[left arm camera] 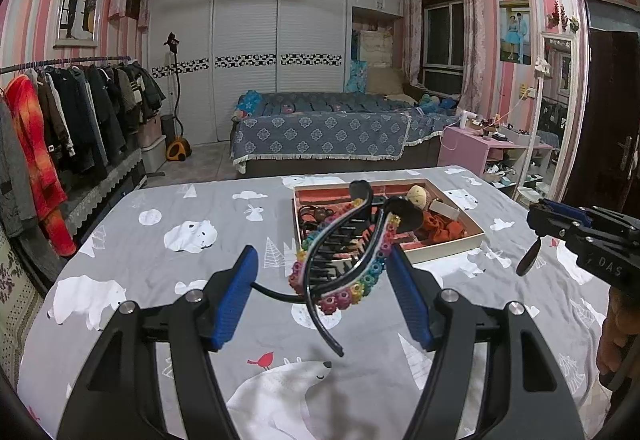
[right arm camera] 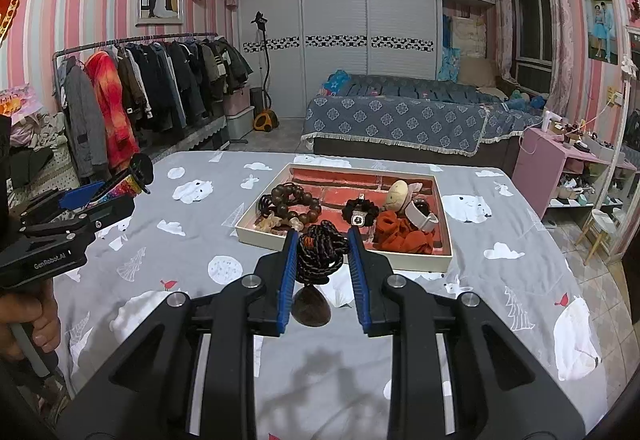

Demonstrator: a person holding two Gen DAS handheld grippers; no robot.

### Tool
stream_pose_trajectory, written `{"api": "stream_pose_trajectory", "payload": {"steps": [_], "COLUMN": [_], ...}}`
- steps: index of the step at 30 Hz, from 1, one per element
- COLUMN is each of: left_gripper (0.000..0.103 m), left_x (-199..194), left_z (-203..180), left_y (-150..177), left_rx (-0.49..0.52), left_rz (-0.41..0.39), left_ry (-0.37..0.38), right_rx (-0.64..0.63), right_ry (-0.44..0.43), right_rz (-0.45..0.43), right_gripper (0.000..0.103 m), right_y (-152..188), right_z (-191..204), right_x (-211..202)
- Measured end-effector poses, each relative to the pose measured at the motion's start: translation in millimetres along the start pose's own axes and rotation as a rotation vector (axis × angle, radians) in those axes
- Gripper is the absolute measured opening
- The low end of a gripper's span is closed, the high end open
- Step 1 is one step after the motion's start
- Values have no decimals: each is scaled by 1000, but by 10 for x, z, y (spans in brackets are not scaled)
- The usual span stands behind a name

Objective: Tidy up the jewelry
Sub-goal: 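Carry claw clip and hair tie over the tray with both tools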

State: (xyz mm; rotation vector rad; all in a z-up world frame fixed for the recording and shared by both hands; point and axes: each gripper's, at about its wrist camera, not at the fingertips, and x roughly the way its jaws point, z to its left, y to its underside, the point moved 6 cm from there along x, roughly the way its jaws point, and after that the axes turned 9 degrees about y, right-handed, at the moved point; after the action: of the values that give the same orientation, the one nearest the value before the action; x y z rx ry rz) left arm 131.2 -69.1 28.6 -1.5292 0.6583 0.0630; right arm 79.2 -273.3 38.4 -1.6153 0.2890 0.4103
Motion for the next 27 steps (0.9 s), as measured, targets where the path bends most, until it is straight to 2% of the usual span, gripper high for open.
{"api": "stream_pose_trajectory", "payload": {"steps": [4,11,20,27], "left_gripper": [65,66,66,66], "left_x": [27,230,656,1135], "left_z": [40,121,196,213], "left_y": [-7,-215,-423,-526], "left_rx": [1,5,0,-23], "left_rz": [0,-5,5,32], "left_ry": [1,-6,-8,4], "right_rx": [4,3,-2,2], "right_ry": [4,4,4,11], "right_rz": [0,3,1,6], "right_gripper": [25,25,25,25], "right_y": [-38,-124,-391,-576], "right_z": [-32,-77,-161,-255], "right_x": [44,168,566,942]}}
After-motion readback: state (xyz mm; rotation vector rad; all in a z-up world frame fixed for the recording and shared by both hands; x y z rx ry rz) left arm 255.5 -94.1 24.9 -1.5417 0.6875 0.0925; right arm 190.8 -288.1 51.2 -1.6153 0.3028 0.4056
